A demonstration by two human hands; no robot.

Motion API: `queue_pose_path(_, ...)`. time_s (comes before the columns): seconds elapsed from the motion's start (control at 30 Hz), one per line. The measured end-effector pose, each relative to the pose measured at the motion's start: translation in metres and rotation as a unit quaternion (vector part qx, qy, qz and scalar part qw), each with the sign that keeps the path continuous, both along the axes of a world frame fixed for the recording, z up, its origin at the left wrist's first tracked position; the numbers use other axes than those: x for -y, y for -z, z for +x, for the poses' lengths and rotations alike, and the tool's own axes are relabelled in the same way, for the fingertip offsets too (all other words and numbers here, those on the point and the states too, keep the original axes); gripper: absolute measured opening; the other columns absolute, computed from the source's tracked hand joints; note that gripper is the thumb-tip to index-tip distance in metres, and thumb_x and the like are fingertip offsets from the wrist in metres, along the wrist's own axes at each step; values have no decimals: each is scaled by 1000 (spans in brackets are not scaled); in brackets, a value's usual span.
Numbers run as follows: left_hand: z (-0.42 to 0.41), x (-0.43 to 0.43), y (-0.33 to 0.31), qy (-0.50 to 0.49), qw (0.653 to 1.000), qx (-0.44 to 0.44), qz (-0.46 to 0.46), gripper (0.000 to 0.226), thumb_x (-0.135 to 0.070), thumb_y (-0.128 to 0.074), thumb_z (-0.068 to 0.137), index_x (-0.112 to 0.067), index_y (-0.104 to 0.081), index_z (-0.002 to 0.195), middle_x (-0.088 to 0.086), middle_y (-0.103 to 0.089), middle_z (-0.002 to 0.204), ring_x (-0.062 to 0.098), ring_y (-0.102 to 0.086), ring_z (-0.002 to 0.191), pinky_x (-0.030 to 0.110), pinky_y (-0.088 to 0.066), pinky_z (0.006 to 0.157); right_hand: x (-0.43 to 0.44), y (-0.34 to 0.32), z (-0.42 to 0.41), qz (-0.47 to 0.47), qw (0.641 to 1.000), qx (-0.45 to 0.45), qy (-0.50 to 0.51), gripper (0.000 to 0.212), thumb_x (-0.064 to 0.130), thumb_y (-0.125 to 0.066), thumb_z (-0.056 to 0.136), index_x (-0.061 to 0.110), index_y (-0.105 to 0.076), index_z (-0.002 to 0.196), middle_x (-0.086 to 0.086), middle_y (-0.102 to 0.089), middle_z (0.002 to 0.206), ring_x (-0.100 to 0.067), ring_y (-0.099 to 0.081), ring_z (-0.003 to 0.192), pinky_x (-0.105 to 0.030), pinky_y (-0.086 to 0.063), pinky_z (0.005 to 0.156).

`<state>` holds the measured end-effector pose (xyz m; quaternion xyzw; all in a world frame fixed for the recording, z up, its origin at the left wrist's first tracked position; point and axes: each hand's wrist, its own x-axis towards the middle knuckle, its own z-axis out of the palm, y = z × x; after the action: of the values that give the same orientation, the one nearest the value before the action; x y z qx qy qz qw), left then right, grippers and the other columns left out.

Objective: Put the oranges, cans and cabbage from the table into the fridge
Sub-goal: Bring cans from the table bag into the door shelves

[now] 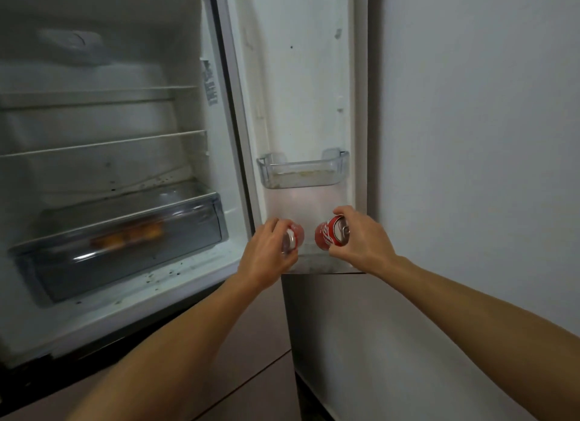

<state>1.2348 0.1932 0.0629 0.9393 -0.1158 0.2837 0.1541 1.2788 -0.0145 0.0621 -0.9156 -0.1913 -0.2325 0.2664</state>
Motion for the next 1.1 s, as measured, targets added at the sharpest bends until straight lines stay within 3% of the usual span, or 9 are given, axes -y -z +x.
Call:
queue_pose_path(0.17,29,-14,12,10,1000,-20,-15,61,-36,-71,83,-20,-40,133,3,-48,132,19,-51,114,29,-48,93,-8,15,19,-29,999,23,3,69,50,-74,71,31,-46,131,4,-59,124,-18,-56,110,-36,-52,91)
queue_pose_path(0.37,50,-27,29,54,998,1,-28,55,-44,-58,91,-22,-38,138,2,-43,138,19,-46,122,29,-43,97,-15,29,22,-31,999,12,13,74,58,-67,78,33,-37,141,5,-48,136,-16,-45,123,-38,-46,98)
queue_pose_path(0.47,54,-31,40,101,994,-1,-47,49,-37,-41,101,-22,-30,147,4,-29,151,21,-35,134,29,-33,106,-17,31,19,-10,1000,-7,-14,70,60,-54,86,33,-27,146,5,-39,145,-15,-40,129,-41,-44,101)
queue_pose_path(0.57,59,-36,44,129,991,7,-39,51,-22,-42,101,-20,-26,150,7,-26,153,25,-35,134,27,-30,105,-23,32,23,-24,999,-21,-14,65,61,-41,90,36,-23,147,3,-29,154,-17,-34,137,-48,-41,104)
queue_pose_path(0.67,64,-38,46,147,988,22,-32,52,-16,-47,99,-18,-31,149,8,-32,149,26,-42,129,26,-34,100,-27,35,26,-60,998,-24,5,62,63,-45,88,41,-28,143,5,-24,157,-19,-30,140,-50,-42,102)
queue_pose_path(0.77,65,-36,49,165,986,15,-33,54,-13,-46,99,-20,-29,149,7,-31,150,27,-42,128,28,-37,100,-26,39,23,-32,999,-22,12,61,61,-51,88,42,-32,142,7,-25,157,-17,-29,141,-46,-39,105)
queue_pose_path(0.87,63,-35,49,162,986,-1,-26,56,-19,-43,100,-24,-21,152,7,-24,155,29,-40,132,41,-42,105,-26,33,19,-54,998,-36,19,66,60,-51,88,39,-27,145,5,-19,159,-19,-26,142,-46,-38,106)
queue_pose_path(0.97,53,-35,46,142,990,1,-22,52,-22,-42,101,-20,-26,150,8,-28,154,29,-43,128,39,-41,103,-28,32,15,-112,992,-26,45,78,62,-54,85,34,-20,149,-1,-15,160,-24,-22,143,-47,-34,109)
queue_pose_path(1.1,28,-45,54,77,996,35,-23,40,-20,-50,96,-15,-47,136,6,-49,134,20,-53,114,31,-45,95,-35,30,1,-116,985,112,54,65,46,-66,80,23,-44,137,-10,-42,145,-29,-42,130,-46,-44,98)
